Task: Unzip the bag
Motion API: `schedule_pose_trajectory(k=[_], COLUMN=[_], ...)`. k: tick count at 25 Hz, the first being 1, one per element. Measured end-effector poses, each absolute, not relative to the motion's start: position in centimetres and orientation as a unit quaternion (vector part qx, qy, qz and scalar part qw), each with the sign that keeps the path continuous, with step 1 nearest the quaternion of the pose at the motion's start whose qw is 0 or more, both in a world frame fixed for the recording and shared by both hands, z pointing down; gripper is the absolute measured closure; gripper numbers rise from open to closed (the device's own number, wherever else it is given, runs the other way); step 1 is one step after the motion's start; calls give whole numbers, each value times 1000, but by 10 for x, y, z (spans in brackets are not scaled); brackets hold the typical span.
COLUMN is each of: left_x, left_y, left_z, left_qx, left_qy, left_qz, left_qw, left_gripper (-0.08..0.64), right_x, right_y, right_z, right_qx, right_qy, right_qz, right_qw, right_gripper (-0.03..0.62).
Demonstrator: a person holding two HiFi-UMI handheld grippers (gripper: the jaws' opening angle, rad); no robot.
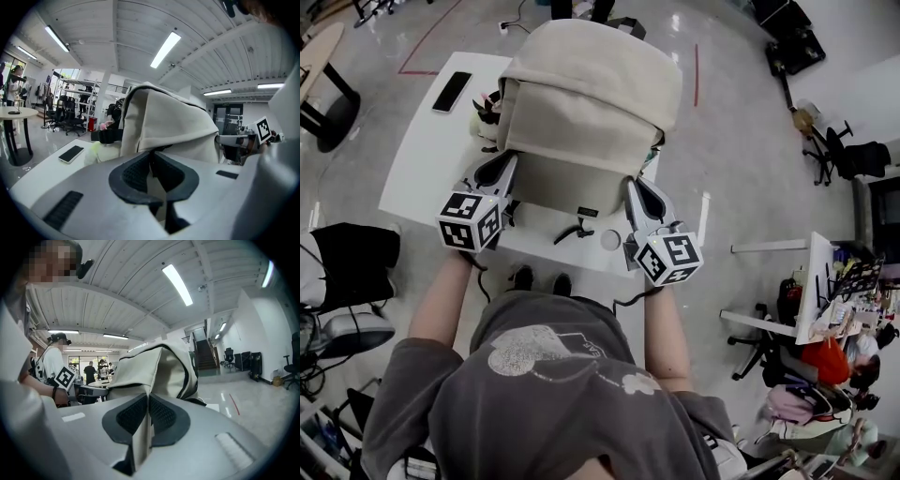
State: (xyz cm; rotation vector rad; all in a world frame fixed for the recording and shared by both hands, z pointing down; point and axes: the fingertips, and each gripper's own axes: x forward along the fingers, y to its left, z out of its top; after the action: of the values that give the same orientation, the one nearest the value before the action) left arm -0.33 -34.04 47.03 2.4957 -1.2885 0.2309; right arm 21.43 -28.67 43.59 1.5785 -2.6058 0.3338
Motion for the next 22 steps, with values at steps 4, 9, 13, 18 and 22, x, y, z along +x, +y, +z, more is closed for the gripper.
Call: schedule_pose_trajectory(k=[4,9,13,18,22], left_x=[-24,-39,-39,-35,-29], left_y=[-344,-346,-347,-350,-346], left_z=[474,472,474,480,484], left_qx=[868,868,868,863,866], left_qy=[-464,-465,-466,-467,-474], left_qz=[92,99,91,72,100], left_qw=[154,143,146,177,123], left_gripper=[523,522,522,521,519], right_x=[215,214,214,215,218], right_y=[-289,-290,-290,-290,-292], right_z=[437,438,439,440,445], right_qx=[513,515,515,521,539], right_qy=[-850,-849,-849,-845,-834], right_qz=[113,110,102,101,102], right_qw=[43,49,58,61,58], right_gripper=[575,575,575,575,574])
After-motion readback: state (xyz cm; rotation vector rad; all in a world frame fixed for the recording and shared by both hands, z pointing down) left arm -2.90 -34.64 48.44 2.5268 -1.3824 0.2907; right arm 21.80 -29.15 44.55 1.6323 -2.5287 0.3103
